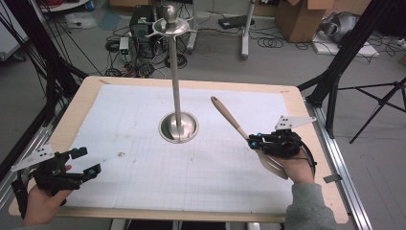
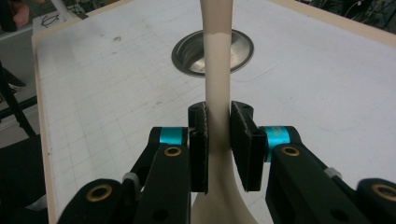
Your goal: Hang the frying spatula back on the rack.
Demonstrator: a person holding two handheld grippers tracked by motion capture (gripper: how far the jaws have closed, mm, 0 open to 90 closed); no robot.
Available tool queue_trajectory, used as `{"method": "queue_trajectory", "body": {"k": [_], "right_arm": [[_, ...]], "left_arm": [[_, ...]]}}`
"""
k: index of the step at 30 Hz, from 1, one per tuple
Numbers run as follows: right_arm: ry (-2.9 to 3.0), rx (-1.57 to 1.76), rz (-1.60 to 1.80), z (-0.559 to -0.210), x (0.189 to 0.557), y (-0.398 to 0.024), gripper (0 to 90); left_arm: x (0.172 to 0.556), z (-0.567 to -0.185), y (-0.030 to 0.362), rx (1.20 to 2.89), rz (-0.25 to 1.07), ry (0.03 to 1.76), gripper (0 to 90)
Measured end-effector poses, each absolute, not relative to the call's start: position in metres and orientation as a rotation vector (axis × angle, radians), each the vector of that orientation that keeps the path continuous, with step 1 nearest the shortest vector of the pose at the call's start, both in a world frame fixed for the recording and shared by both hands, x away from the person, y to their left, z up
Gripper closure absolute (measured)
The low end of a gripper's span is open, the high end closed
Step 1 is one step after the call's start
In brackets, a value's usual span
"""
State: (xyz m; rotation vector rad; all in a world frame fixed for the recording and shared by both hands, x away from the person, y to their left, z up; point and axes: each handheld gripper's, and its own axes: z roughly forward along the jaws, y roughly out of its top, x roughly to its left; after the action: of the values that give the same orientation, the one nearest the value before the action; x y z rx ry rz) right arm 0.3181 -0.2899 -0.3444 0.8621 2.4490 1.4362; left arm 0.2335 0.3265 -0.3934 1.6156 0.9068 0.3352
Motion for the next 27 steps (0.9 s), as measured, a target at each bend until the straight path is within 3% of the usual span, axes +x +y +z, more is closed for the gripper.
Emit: {"method": "queue_trajectory", "body": {"k": [27], "right_arm": [[2.411, 0.750, 1.448, -0.280, 0.323, -0.288, 77.7]], "left_arm": [[0.234, -0.393, 0.328, 1.611, 0.332, 0.907, 1.8]]}}
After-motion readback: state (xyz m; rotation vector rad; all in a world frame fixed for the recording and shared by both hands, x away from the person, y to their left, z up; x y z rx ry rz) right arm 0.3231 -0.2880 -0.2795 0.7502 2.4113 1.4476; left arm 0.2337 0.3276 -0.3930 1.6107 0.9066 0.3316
